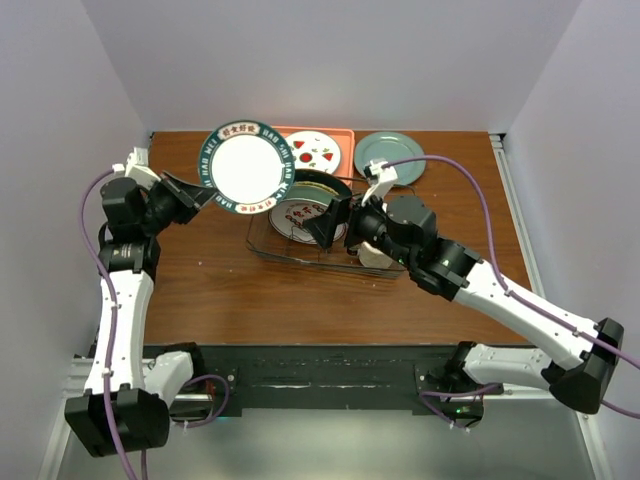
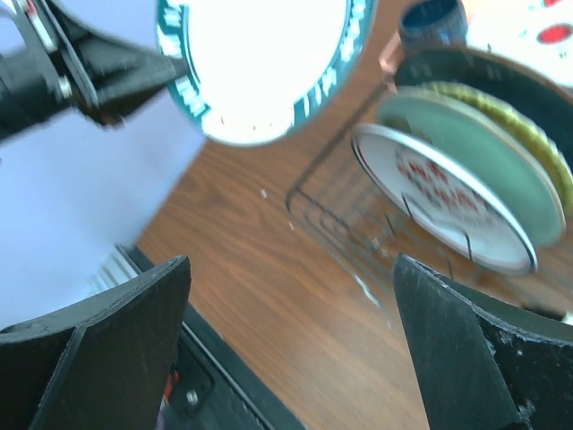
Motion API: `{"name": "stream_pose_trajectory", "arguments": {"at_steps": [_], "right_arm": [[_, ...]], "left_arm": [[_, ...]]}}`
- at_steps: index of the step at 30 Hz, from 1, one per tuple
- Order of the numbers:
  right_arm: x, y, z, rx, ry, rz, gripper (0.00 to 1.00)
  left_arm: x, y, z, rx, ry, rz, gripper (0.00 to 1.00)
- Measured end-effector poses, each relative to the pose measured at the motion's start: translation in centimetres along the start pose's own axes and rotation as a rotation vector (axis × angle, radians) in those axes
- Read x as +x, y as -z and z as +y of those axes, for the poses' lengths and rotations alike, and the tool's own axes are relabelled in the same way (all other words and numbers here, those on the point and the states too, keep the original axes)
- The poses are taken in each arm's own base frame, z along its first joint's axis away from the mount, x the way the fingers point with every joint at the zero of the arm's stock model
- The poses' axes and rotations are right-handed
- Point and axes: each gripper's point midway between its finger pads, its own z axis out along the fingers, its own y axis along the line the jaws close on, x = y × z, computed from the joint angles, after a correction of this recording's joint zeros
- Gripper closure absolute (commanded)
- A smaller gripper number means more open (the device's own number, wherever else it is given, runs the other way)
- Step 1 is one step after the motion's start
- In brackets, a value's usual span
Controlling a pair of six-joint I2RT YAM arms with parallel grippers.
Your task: Load the mixed dishes into the dish rack
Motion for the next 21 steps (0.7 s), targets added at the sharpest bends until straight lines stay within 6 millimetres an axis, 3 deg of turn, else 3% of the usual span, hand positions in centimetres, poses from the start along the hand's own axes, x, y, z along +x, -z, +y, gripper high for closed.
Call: {"name": "stream_pose_trajectory", "arguments": {"at_steps": [6,16,19,21], "right_arm": [[-2.6,-1.7,1.6,-0.033,0.018,-0.064,0.01],[-2.8,-4.9,1.8,-0.044,0.036,-0.103,0.12],[-2.9,-5.2,1.9,-0.053,0.034,-0.123,0.32],[-2.8,-5.3,1.8,-0.058,0.033,-0.132,0.62]], "left_arm": [[1.8,2.2,-3.5,0.174,-0.044,0.061,1.00],[6.1,4.7,-4.4,0.319,-0.005,0.181,1.00],[6.7,5.1,-4.5,0.339,0.004,0.201,1.00],[6.9,5.4,-4.7,0.353,0.003,0.210,1.00]]}}
